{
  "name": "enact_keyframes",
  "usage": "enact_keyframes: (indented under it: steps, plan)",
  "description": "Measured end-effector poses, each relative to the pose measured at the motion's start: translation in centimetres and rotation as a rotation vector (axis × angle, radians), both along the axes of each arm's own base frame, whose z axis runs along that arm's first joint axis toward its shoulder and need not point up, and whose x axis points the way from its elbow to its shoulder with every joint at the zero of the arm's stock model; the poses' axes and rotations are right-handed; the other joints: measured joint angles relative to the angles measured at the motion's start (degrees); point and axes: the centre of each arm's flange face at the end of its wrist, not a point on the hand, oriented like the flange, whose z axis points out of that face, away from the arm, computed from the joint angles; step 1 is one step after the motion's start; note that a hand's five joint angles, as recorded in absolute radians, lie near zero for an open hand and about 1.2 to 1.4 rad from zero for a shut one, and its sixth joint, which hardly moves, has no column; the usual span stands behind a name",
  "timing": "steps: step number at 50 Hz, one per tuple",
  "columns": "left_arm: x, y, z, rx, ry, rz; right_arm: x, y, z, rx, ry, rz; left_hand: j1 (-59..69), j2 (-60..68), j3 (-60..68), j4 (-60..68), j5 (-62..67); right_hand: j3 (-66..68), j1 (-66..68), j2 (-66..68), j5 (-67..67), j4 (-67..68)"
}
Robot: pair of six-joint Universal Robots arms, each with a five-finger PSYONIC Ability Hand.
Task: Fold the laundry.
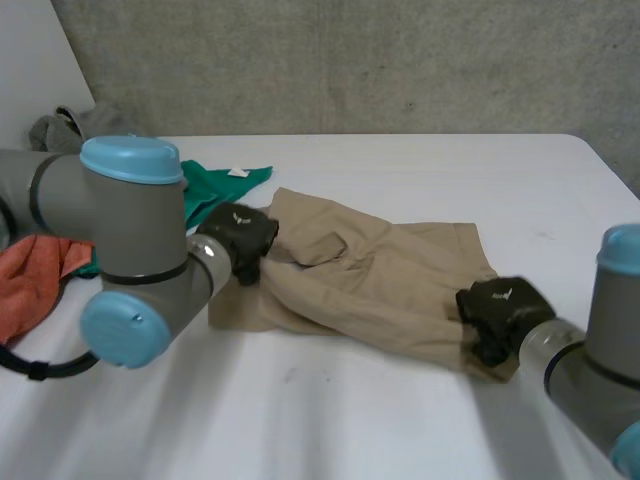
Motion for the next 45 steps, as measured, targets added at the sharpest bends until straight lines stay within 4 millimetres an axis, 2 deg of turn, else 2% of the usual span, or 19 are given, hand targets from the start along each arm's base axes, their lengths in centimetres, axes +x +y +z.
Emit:
enact_keyframes:
  steps: [3, 6, 8, 9, 11, 15, 19, 23, 24, 25, 28, 32, 35, 36, 37, 41, 42, 43, 45]
  plan:
    - [1.2, 2.4, 0.8, 0.077, -0.047, -0.011, -0.2, 0.1, 2.1, -0.046, 0.056, 0.03, 0.0, 0.0, 0.0, 0.0, 0.0, 0.0, 0.0, 0.0, 0.0, 0.0]
    - [2.6, 5.5, 2.2, 0.151, -0.093, -0.035, -1.0, 1.0, 5.4, -0.07, 0.19, 0.1, 0.0, 0.0, 0.0, 0.0, 0.0, 0.0, 0.0, 0.0, 0.34, 0.0]
    - [3.3, 7.3, 2.9, 0.178, -0.111, -0.06, -1.4, 1.6, 6.3, -0.052, 0.247, 0.131, 0.0, 0.0, 0.0, 0.0, 0.0, 0.0, 0.0, 0.0, 0.35, 0.0]
    - [3.4, 7.7, 3.1, 0.183, -0.114, -0.067, -1.5, 1.8, 6.5, -0.044, 0.259, 0.138, 0.0, 0.0, 0.0, 0.0, 0.0, 0.0, 0.0, 0.0, 0.35, 0.0]
    - [4.0, 10.5, 3.9, 0.207, -0.131, -0.128, -2.0, 2.8, 7.1, 0.018, 0.332, 0.187, 0.0, 0.0, 0.02, 0.0, 0.0, 0.0, 0.0, 0.0, 0.35, 0.01]
    - [4.5, 13.2, 3.7, 0.232, -0.152, -0.208, -2.3, 3.8, 7.0, 0.092, 0.377, 0.241, 0.0, 0.0, 0.02, 0.0, 0.0, 0.0, 0.0, 0.0, 0.36, 0.01]
    - [4.5, 14.2, 2.4, 0.247, -0.176, -0.256, -2.1, 3.7, 6.0, 0.121, 0.383, 0.266, 0.0, 0.0, 0.02, 0.01, 0.6, 0.0, 0.0, 0.0, 0.36, 0.02]
    - [3.7, 12.9, 0.7, 0.229, -0.195, -0.254, -1.6, 2.3, 4.6, 0.108, 0.379, 0.266, 0.0, 0.0, 0.04, 0.0, 0.81, 0.0, 0.42, 0.0, 0.36, 0.02]
    - [3.0, 11.2, -0.2, 0.194, -0.208, -0.233, -1.1, 0.9, 3.9, 0.077, 0.374, 0.254, 0.0, 0.01, 0.15, 0.01, 0.81, 0.0, 0.98, 0.0, 0.36, 0.02]
    - [3.0, 11.2, -0.2, 0.194, -0.208, -0.233, -1.1, 0.9, 3.9, 0.077, 0.374, 0.254, 0.0, 0.01, 0.15, 0.01, 0.81, 0.0, 0.98, 0.0, 0.36, 0.02]
    - [1.5, 5.6, -1.1, 0.047, -0.241, -0.131, 0.0, -2.9, 3.9, -0.061, 0.354, 0.199, 0.0, 0.01, 0.2, 0.01, 0.81, 0.0, 1.04, 0.0, 0.36, 0.03]
    - [-0.1, 0.0, 1.3, -0.172, -0.205, -0.034, 1.1, -7.4, 6.8, -0.296, 0.31, 0.107, 0.0, 0.02, 0.2, 0.03, 0.81, 0.0, 1.04, 0.0, 0.37, 0.02]
    - [-1.7, -4.0, 6.1, -0.43, -0.091, 0.033, 2.0, -10.8, 11.2, -0.55, 0.243, 0.021, 0.0, 0.05, 0.21, 0.03, 0.81, 0.0, 1.04, 0.0, 0.37, 0.02]
    - [-2.2, -5.1, 8.4, -0.538, -0.031, 0.054, 2.2, -11.6, 12.8, -0.629, 0.219, -0.002, 0.0, 0.07, 0.22, 0.03, 0.81, 0.0, 1.04, 0.0, 0.37, 0.02]
    - [-2.9, -6.4, 11.9, -0.701, 0.065, 0.077, 2.5, -12.9, 15.9, -0.788, 0.168, -0.046, 0.0, 0.08, 0.23, 0.04, 0.81, 0.0, 1.04, 0.0, 0.37, 0.02]
    - [-3.4, -7.0, 20.1, -1.058, 0.285, 0.104, 2.9, -14.1, 21.9, -1.094, 0.063, -0.119, 0.0, 0.09, 0.23, 0.04, 1.26, 0.0, 1.04, 0.0, 0.37, 0.02]
    - [-3.4, -7.0, 20.1, -1.058, 0.285, 0.104, 2.9, -14.1, 21.9, -1.094, 0.063, -0.119, 0.0, 0.09, 0.23, 0.04, 1.26, 0.0, 1.04, 0.0, 0.37, 0.02]
    - [-3.3, -6.8, 22.2, -1.15, 0.342, 0.106, 3.0, -14.2, 23.6, -1.179, 0.033, -0.137, 0.0, 0.09, 0.23, 0.04, 1.38, 0.0, 1.04, 0.0, 0.38, 0.03]
    - [-3.2, -6.4, 23.7, -1.208, 0.383, 0.104, 3.1, -14.1, 24.9, -1.243, 0.008, -0.148, 0.0, 0.09, 0.23, 0.04, 1.38, 0.0, 1.04, 0.0, 0.39, 0.03]
